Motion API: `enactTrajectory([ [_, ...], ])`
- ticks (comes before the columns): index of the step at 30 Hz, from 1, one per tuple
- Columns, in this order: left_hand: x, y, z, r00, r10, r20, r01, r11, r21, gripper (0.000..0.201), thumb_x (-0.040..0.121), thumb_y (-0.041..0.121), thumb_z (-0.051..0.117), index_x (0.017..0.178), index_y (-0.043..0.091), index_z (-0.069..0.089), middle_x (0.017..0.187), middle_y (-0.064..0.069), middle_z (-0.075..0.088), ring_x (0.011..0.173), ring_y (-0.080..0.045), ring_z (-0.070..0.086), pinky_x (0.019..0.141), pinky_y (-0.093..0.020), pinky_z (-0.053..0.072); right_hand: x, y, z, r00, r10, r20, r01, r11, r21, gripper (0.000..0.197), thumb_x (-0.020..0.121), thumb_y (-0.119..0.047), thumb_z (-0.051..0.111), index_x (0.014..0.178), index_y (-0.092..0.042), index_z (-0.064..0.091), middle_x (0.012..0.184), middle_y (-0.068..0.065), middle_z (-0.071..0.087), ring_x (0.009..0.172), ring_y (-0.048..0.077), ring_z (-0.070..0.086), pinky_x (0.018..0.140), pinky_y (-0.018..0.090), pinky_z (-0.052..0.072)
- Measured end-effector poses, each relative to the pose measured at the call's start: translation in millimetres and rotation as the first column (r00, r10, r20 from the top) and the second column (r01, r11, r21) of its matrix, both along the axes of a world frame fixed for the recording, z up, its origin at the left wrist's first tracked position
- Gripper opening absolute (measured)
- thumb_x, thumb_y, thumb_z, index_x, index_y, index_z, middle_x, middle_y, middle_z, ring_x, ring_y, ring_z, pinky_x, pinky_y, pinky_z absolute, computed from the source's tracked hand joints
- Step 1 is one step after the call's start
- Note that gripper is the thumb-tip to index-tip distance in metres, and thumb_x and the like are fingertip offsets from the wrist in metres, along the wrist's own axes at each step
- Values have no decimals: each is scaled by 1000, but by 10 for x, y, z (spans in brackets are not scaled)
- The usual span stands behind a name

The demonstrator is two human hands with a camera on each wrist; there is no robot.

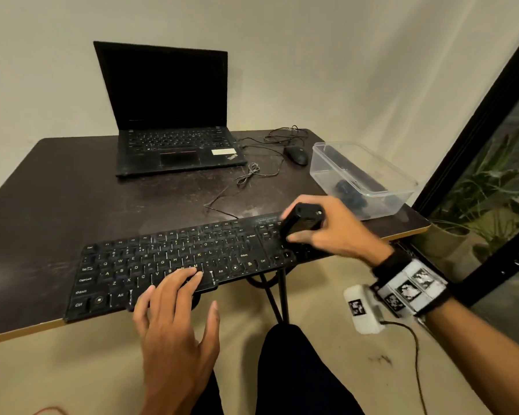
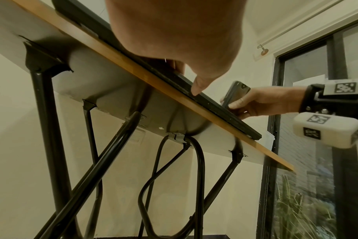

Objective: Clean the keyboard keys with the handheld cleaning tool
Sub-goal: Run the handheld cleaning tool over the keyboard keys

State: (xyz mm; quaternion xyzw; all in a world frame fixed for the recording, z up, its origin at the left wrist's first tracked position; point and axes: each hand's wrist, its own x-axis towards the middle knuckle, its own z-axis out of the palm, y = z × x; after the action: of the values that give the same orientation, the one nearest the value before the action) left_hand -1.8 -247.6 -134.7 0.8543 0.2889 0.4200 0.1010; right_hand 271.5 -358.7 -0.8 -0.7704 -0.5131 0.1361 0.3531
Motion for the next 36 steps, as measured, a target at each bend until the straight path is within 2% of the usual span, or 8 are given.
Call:
enactTrajectory([
  [2, -10, -6, 2, 1000, -5, -3, 5, 1000, 10, 48, 92, 35, 58, 131, 9, 69, 141, -2, 63, 129, -23, 59, 121, -50, 29, -233, 182, -34, 995, 90, 43, -88, 996, -34, 31, 80, -13, 89, 103, -29, 75, 97, -10, 79, 93, 7, 74, 87, 31, 60],
  [4, -19, 1, 8, 1000, -15, -12, 15, 1000, 21, 49, 92, 35, 58, 132, 10, 69, 142, -1, 63, 129, -22, 58, 120, -50, 29, -262, 267, -51, 988, 102, 113, -96, 994, -55, 31, 79, -18, 90, 102, -29, 72, 91, -9, 78, 86, 10, 73, 81, 34, 60],
  [8, -25, 24, -7, 1000, -22, -13, 22, 999, 26, 49, 91, 34, 58, 133, 10, 69, 143, -1, 63, 132, -22, 59, 121, -52, 30, 208, 40, 14, 980, -134, 146, 148, 985, -92, 33, 76, -19, 91, 99, -35, 73, 95, -12, 79, 95, 8, 73, 94, 43, 60],
  [12, 14, 13, -38, 1000, -7, 1, 7, 1000, 25, 49, 91, 33, 58, 132, 9, 69, 143, -1, 63, 132, -22, 59, 122, -51, 30, 463, -80, 19, 944, -277, 178, 300, 946, -119, 33, 75, -20, 92, 98, -34, 73, 92, -9, 78, 92, 14, 72, 91, 47, 60],
  [20, 16, 20, -69, 1000, 14, 14, -15, 998, 66, 50, 90, 34, 58, 130, 8, 71, 141, -3, 65, 131, -21, 58, 120, -52, 32, -241, 500, -27, 991, 90, 100, -79, 991, -110, 33, 77, -19, 90, 101, -32, 72, 97, -9, 79, 95, 10, 74, 93, 41, 60],
  [23, 17, 26, -67, 1000, 5, 15, -6, 997, 73, 51, 90, 34, 57, 132, 9, 71, 142, -3, 65, 133, -20, 57, 121, -53, 32, -120, 460, 0, 990, 61, 124, -42, 988, -147, 35, 78, -18, 91, 102, -34, 71, 98, -9, 79, 95, 10, 74, 93, 43, 60],
  [30, 37, 27, -81, 1000, 10, 20, -12, 997, 73, 50, 90, 35, 58, 130, 8, 71, 141, -3, 65, 132, -21, 59, 120, -54, 33, 382, 86, 102, 961, -242, 135, 260, 954, -146, 33, 79, -16, 91, 104, -30, 74, 100, -4, 79, 101, 18, 73, 95, 40, 59],
  [36, 59, 60, -132, 999, 41, 28, -44, 993, 109, 51, 88, 37, 57, 126, 7, 73, 138, -5, 67, 129, -22, 59, 117, -56, 35, -114, 510, 19, 991, 18, 132, 3, 988, -156, 34, 79, -22, 90, 103, -34, 69, 98, -10, 78, 97, 11, 73, 92, 37, 59],
])
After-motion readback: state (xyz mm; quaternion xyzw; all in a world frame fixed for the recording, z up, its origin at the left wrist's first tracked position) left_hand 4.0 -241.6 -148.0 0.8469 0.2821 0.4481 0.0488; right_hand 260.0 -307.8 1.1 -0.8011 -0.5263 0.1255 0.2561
